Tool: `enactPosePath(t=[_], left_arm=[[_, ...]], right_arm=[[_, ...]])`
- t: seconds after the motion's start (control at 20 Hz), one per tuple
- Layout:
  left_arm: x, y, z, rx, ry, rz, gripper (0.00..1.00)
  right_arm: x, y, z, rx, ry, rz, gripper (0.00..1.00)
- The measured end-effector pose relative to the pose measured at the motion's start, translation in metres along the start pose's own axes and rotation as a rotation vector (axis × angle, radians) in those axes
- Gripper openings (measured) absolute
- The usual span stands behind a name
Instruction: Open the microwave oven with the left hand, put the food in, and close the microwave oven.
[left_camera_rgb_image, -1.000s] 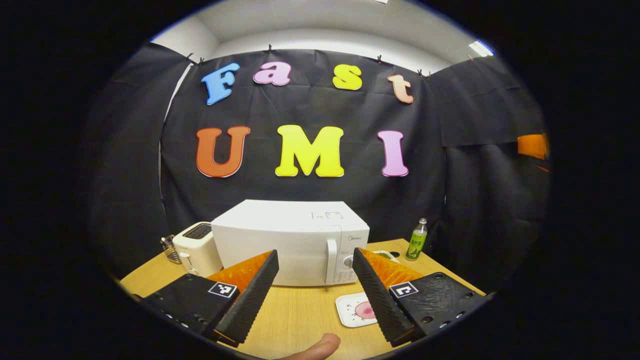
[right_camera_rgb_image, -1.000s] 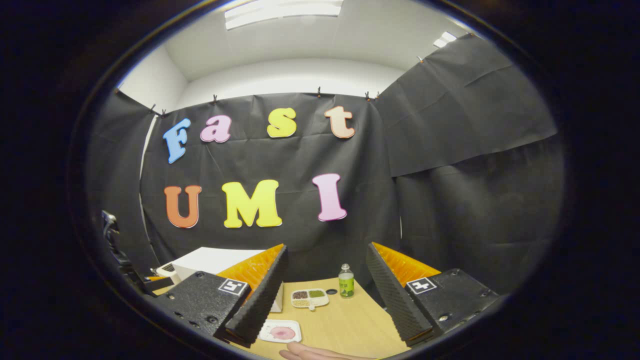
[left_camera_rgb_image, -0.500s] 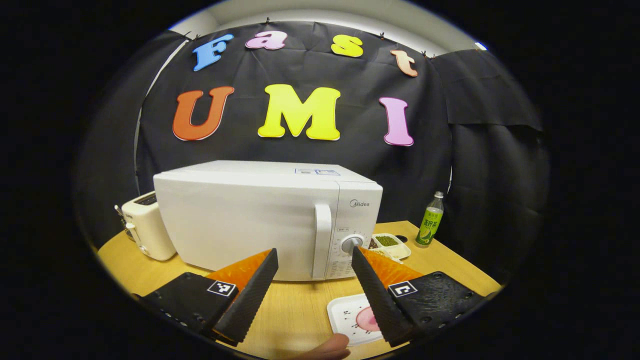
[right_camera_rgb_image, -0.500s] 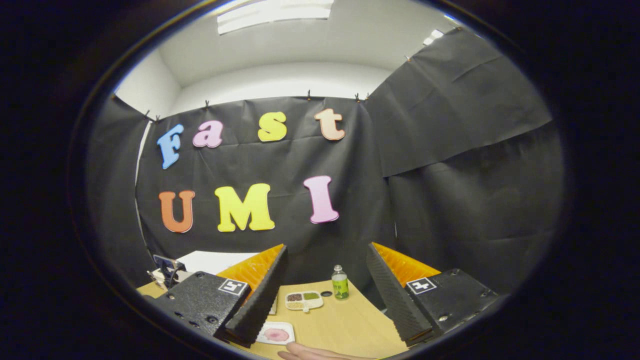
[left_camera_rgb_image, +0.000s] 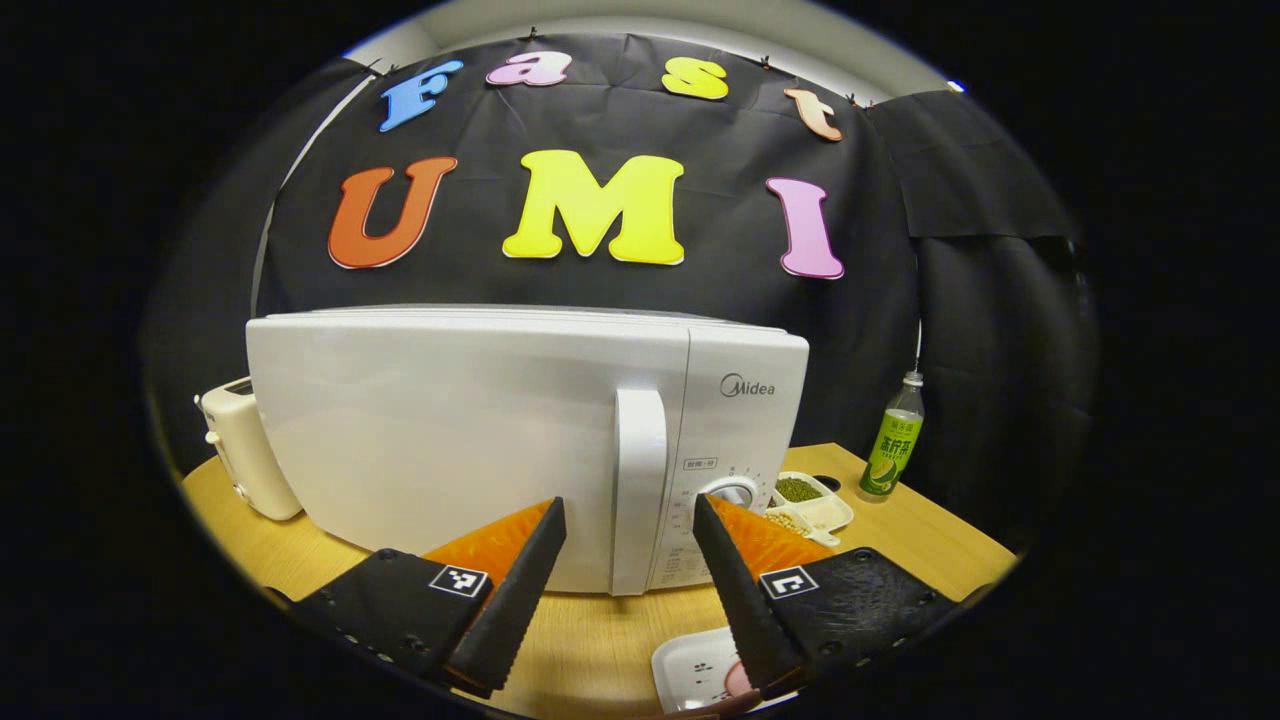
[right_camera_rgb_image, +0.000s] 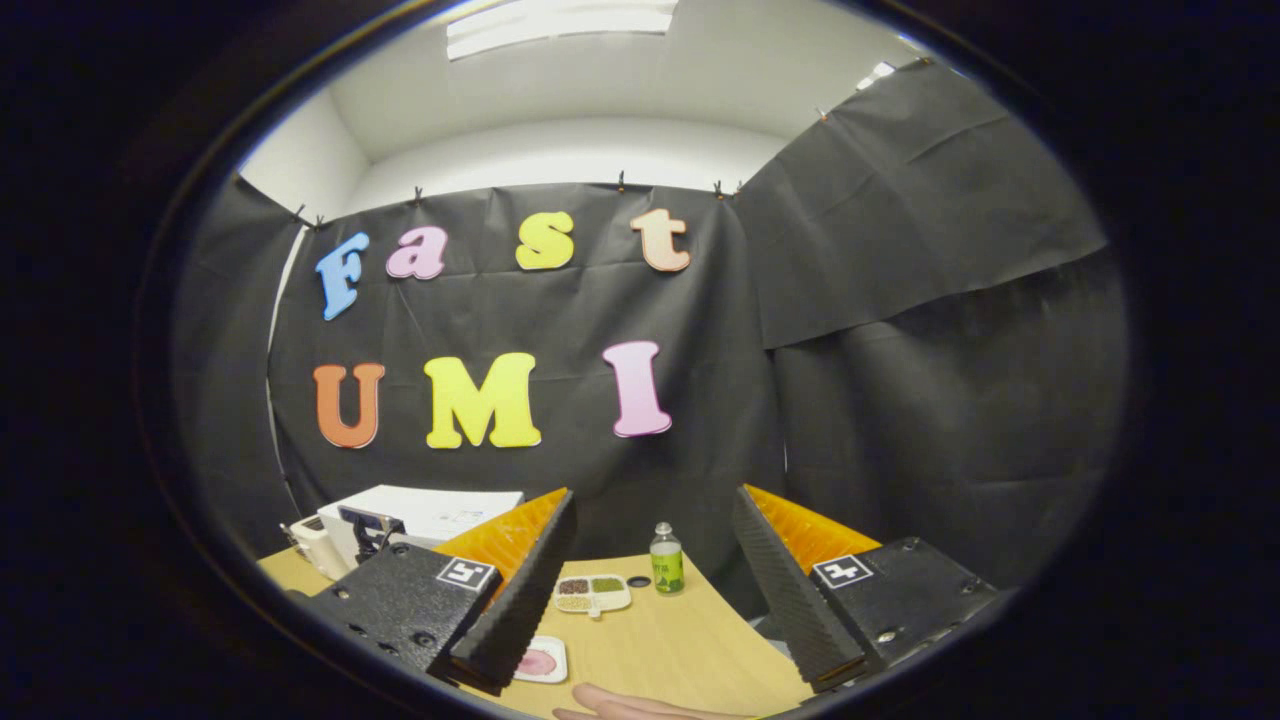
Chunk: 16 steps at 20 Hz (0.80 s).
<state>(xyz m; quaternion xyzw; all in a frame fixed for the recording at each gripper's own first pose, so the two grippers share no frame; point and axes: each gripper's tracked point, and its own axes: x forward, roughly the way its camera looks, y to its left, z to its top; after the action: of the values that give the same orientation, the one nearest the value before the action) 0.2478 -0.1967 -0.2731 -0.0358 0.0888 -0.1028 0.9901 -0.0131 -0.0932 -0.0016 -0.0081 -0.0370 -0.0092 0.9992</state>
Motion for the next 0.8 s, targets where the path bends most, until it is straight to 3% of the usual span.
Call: enactPosePath(t=[0.1,0.15,0.2,0.45,0.5,0.55,0.6,0.65,0.75,0.8], left_arm=[[0.009,0.008,0.000,0.014,-0.014,0.032,0.77],[0.014,0.010,-0.001,0.023,-0.017,0.036,0.72],[0.015,0.006,-0.006,0.014,-0.009,0.033,0.51],[0.020,0.004,-0.001,0.095,-0.058,0.069,0.44],[0.019,0.004,-0.002,0.088,-0.058,0.073,0.51],[0.020,0.004,-0.001,0.067,-0.056,0.072,0.31],[0.021,0.003,-0.004,0.044,-0.046,0.074,0.31],[0.020,0.002,-0.003,0.030,-0.043,0.068,0.23],[0.020,0.002,-0.005,0.021,-0.034,0.057,0.23],[0.019,0.001,-0.003,0.013,-0.047,0.051,0.22]], right_arm=[[-0.002,-0.001,-0.002,-0.006,-0.001,0.005,1.00],[-0.003,0.001,-0.003,-0.013,0.000,0.009,0.91],[-0.004,0.001,-0.005,-0.022,-0.001,0.010,0.91],[0.000,0.007,-0.014,-0.044,0.003,0.021,0.91],[0.001,0.009,-0.016,-0.047,0.010,0.024,0.91],[0.002,0.010,-0.020,-0.047,0.017,0.025,1.00],[0.003,0.010,-0.023,-0.047,0.024,0.025,1.00],[0.005,0.010,-0.027,-0.046,0.033,0.025,0.91],[0.009,0.010,-0.032,-0.041,0.046,0.022,0.91],[0.010,0.010,-0.033,-0.037,0.047,0.019,1.00]])
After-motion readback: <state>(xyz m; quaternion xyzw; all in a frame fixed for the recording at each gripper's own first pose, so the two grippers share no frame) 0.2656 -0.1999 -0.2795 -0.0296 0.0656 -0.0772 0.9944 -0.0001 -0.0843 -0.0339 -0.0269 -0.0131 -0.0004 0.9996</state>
